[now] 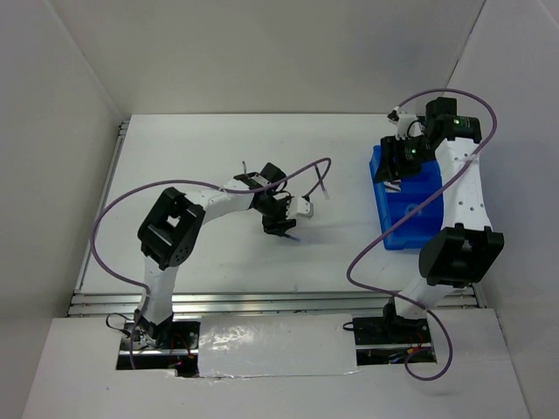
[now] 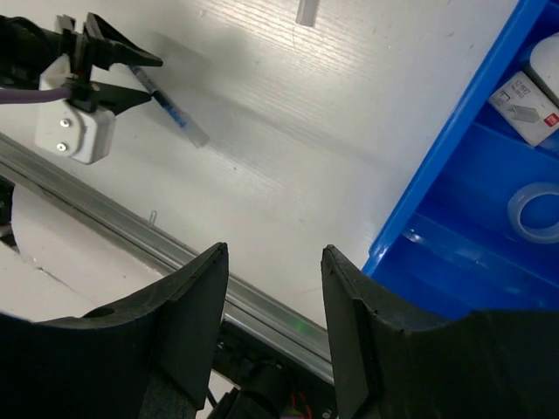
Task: Sort the stationery into containers
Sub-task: Grab a piece of stationery with the left arm, then pass the stationery from the left arm to the right
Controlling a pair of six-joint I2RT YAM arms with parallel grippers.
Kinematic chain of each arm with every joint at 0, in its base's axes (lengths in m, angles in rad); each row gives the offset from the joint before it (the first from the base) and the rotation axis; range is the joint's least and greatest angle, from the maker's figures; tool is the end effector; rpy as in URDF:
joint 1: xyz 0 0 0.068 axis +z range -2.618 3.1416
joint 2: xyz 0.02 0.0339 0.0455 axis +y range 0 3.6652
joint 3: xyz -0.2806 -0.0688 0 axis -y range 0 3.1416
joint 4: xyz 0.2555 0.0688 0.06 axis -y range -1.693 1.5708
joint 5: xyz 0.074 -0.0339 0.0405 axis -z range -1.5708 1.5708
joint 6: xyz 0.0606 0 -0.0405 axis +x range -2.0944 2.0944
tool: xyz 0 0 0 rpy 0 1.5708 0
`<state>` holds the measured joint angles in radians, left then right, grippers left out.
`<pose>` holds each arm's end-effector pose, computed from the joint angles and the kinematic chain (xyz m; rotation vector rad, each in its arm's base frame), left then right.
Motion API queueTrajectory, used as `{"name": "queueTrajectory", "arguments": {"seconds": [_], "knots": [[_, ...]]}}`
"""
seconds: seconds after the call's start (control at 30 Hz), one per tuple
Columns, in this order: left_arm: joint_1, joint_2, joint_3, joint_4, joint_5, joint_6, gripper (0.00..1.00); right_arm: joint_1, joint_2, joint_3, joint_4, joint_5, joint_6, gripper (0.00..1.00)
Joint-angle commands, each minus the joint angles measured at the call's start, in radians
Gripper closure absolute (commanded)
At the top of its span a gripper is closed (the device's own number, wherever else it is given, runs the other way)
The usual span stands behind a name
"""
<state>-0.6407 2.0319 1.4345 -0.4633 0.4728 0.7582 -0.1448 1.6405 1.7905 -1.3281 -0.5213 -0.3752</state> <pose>0.3461 -0.2925 0.1590 1.7647 1.8486 -0.5743 0.3325 -0.0180 0.3740 -0.4332 2.5511 0.5339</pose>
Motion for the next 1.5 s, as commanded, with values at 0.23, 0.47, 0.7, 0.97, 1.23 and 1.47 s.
{"name": "queueTrajectory", "arguments": {"seconds": [0.23,0.47,0.7,0.97,1.23,1.47], "knots": [[-0.043,0.014,-0.032,-0.081,-0.08,0.082,0.67,-0.033,-0.107,-0.036,-0.045,-0.117,-0.013,0.46],[-0.024,-0.096,-0.149,-0.077,-0.06,-0.08,1.0,-0.053,-0.18,-0.134,0.12,-0.253,0.06,0.47],[0.108,-0.318,-0.172,0.047,0.158,-0.602,1.0,-0.062,-0.249,-0.186,0.358,-0.315,0.238,0.47],[0.13,-0.555,-0.197,0.242,-0.23,-1.235,1.0,0.06,-0.266,-0.35,0.753,-0.436,0.633,0.32],[0.131,-0.607,-0.187,0.232,-0.244,-1.358,1.0,0.347,-0.163,-0.341,0.974,-0.436,0.838,0.28],[0.13,-0.615,-0.226,0.281,-0.134,-1.378,1.0,0.41,-0.07,-0.352,0.989,-0.419,0.901,0.3]]}}
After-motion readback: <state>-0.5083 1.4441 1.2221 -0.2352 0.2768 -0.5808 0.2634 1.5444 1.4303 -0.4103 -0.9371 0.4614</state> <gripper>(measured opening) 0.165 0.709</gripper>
